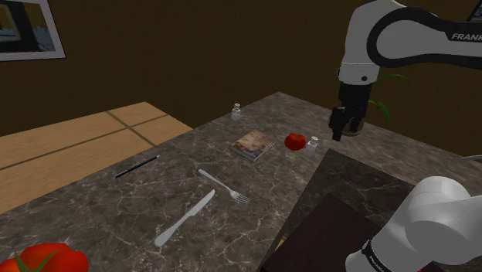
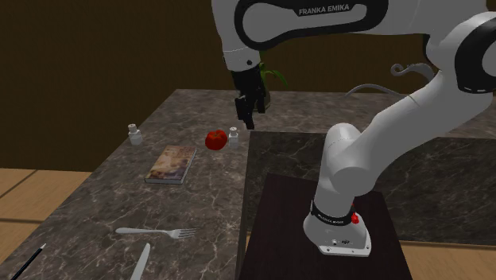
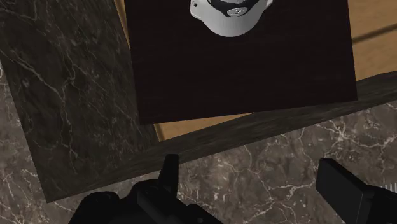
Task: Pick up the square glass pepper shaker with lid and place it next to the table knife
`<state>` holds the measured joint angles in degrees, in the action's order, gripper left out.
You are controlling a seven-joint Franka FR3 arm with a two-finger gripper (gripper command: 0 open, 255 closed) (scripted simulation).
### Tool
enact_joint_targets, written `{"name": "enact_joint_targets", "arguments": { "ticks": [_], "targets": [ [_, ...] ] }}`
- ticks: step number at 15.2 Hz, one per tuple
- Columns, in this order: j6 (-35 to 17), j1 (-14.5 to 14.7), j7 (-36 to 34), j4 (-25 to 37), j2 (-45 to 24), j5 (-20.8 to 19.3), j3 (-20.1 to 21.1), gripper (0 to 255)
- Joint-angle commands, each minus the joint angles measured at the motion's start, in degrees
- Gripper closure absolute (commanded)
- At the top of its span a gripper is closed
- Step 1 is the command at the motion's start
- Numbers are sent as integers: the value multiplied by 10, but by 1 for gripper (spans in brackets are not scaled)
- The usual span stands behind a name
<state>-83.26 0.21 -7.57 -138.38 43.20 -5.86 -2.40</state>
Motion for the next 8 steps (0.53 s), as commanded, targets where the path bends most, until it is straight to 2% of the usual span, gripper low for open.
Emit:
{"name": "enact_joint_targets", "arguments": {
  "ticks": [1, 8],
  "targets": [
    [0, 0, 0, 0, 0, 0, 0, 0],
    [-110, -28, 51, 2, -93, -34, -74, 0]
  ]
}}
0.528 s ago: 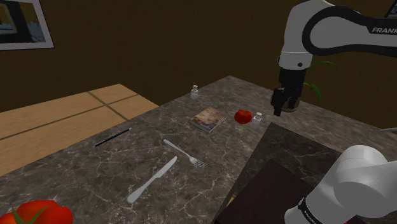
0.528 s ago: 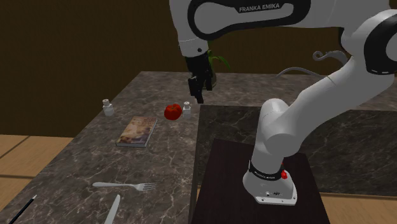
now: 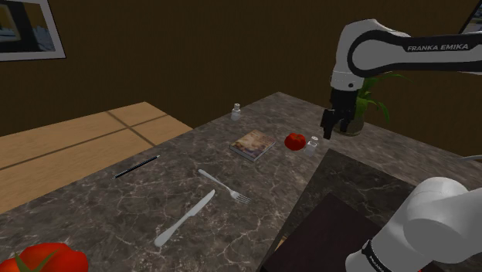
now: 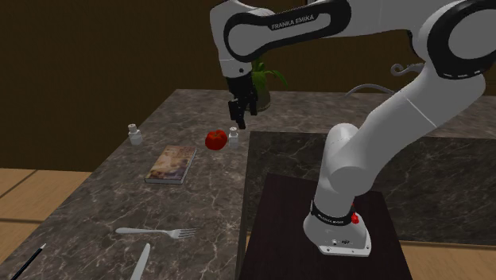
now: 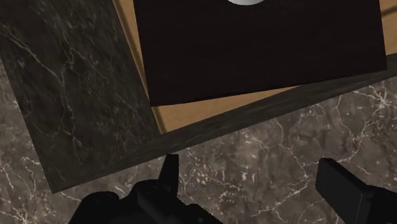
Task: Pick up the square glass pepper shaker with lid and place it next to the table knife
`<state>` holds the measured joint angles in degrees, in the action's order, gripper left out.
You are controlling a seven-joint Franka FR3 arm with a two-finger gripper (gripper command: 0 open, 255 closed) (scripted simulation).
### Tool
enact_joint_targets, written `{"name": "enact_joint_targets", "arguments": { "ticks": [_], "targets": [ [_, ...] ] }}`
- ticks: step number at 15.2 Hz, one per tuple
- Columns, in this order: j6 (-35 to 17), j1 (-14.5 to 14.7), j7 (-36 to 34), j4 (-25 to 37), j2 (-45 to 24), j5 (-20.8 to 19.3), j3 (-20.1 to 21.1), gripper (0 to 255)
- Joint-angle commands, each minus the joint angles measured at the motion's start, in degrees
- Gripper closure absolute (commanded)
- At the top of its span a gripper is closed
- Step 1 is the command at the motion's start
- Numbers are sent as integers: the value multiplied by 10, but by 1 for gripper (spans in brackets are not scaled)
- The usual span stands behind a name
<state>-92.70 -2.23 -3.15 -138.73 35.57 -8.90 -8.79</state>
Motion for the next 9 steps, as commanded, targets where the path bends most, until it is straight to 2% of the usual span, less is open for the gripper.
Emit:
{"name": "enact_joint_targets", "arguments": {
  "ticks": [1, 9],
  "targets": [
    [-31, -6, 15, 8, -33, -6, -20, 0],
    [-141, -25, 83, 60, -179, 1, -99, 0]
  ]
}}
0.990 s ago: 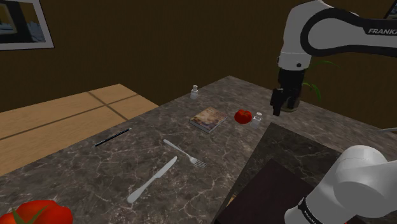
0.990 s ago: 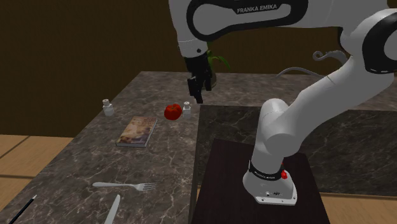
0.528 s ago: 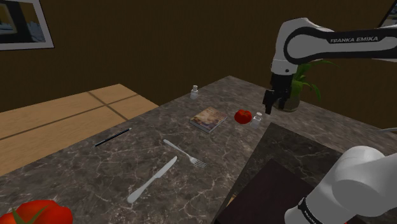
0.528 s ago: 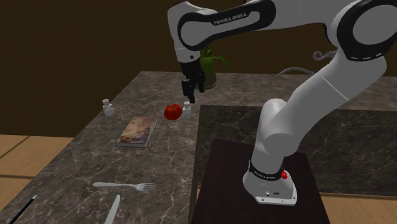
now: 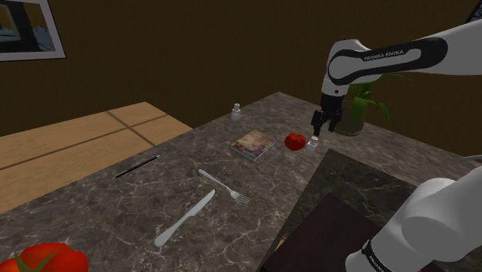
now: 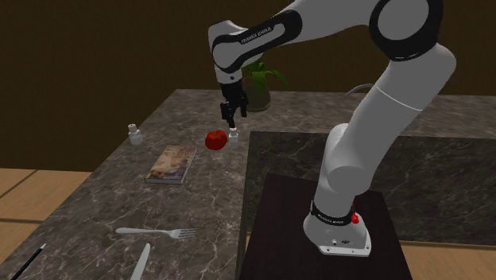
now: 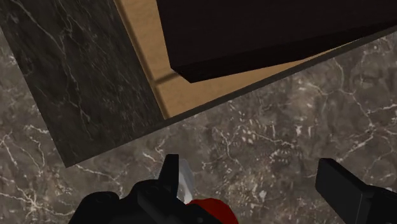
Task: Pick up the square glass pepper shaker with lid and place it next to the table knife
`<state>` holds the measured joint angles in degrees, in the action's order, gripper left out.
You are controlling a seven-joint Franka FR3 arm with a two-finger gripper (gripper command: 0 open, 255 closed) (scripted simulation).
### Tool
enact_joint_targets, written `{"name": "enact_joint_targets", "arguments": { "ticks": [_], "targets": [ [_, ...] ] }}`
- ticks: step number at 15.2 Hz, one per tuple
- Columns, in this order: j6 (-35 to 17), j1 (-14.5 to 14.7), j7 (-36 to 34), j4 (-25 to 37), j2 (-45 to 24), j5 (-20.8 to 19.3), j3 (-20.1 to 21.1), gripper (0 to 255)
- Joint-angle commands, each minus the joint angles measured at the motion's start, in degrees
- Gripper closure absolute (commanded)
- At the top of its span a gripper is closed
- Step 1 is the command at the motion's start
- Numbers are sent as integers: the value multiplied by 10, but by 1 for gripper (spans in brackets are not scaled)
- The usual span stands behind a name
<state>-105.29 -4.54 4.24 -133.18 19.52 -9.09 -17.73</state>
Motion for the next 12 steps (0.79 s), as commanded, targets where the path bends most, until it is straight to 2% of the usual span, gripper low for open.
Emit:
{"name": "enact_joint_targets", "arguments": {
  "ticks": [1, 7, 12],
  "targets": [
    [-27, -4, 19, 15, -39, 8, -18, 0],
    [-85, -18, 87, 88, -168, 60, -64, 0],
    [-117, -20, 91, 67, -180, 64, -65, 0]
  ]
}}
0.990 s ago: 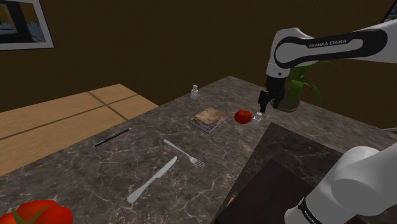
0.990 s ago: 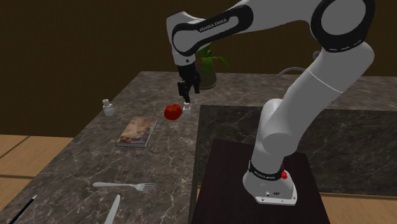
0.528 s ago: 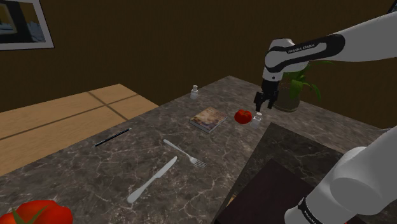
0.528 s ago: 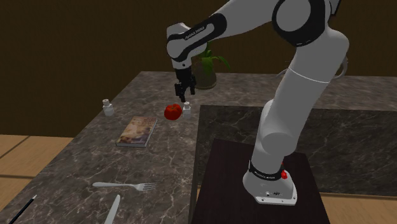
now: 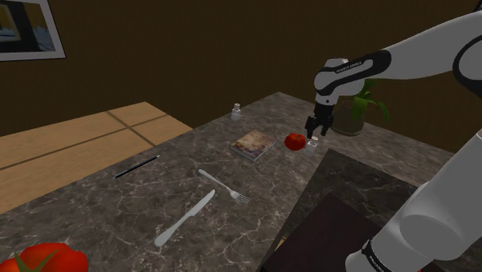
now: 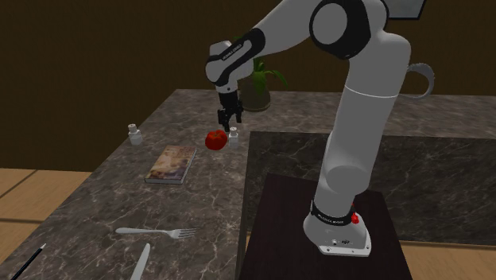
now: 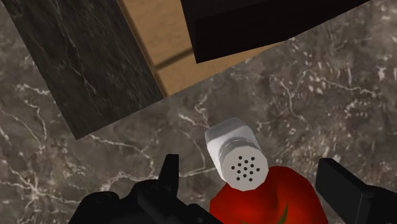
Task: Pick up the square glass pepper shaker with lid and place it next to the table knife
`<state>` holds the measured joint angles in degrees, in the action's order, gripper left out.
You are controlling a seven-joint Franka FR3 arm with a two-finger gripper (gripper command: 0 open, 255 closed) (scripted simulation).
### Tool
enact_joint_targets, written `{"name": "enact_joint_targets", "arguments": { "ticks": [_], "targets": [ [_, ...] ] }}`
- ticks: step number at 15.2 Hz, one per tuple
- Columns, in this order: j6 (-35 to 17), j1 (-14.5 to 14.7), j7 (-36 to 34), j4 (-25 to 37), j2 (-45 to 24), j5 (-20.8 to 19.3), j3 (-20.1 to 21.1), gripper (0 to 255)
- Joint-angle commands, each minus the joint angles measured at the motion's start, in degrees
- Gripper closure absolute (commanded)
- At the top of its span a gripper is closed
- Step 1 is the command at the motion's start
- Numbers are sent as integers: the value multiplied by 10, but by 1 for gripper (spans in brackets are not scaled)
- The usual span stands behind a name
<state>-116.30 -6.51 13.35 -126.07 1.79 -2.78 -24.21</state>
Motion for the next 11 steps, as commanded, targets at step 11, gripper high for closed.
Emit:
{"name": "enact_joint_targets", "arguments": {
  "ticks": [11],
  "targets": [
    [-35, -1, 3, -23, -13, 5, -1, 0]
  ]
}}
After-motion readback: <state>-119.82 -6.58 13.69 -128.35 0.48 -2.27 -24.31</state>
